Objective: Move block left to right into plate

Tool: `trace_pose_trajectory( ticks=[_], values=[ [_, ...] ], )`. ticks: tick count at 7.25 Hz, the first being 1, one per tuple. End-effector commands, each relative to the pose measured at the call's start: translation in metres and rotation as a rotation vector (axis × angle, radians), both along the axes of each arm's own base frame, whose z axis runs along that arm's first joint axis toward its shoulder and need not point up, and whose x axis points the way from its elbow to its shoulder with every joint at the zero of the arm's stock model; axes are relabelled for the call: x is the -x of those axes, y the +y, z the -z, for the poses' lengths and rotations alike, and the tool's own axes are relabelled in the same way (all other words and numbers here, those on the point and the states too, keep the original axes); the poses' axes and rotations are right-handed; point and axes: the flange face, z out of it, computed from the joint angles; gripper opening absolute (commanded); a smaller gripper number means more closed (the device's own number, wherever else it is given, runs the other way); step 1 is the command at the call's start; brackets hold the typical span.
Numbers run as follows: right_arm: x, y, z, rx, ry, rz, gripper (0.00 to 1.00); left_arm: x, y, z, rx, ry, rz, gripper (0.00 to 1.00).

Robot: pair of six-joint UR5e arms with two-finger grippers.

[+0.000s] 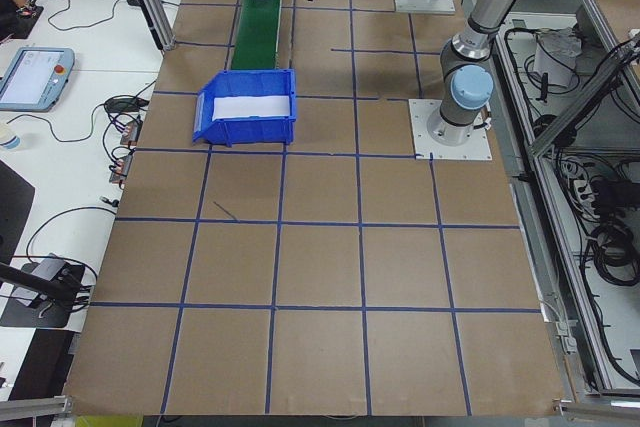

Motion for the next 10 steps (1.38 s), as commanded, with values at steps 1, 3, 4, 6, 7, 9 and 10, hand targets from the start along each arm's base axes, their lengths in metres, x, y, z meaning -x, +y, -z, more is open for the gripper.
trace_pose_trajectory(
  ticks=[1,3,4,6,7,9,10],
  values=[
    [-0.089,-0.133,-0.045,0.039,0.081,-0.107,1.0,0.0,0.0,0.001,-0.001,0.0,0.0,1.0],
    [-0.159,-0.206,-0.058,0.094,0.032,-0.094,1.0,0.0,0.0,0.001,-0.001,-0.002,-0.001,1.0],
    [-0.181,-0.232,-0.055,0.114,0.007,-0.138,1.0,0.0,0.001,0.001,-0.001,-0.002,-0.001,1.0],
    [-0.235,-0.271,-0.068,0.182,-0.045,-0.16,1.0,0.0,0.003,-0.002,0.002,-0.001,0.001,1.0],
    [-0.266,-0.286,-0.06,0.201,-0.104,-0.129,1.0,0.0,0.007,-0.003,-0.004,-0.003,0.002,1.0],
    [-0.314,-0.315,-0.051,0.195,-0.141,-0.081,1.0,-0.001,0.008,-0.002,-0.01,-0.005,0.004,1.0],
    [-0.337,-0.322,-0.05,0.19,-0.149,-0.073,1.0,-0.001,0.009,-0.003,-0.011,-0.007,0.007,1.0]
  ],
)
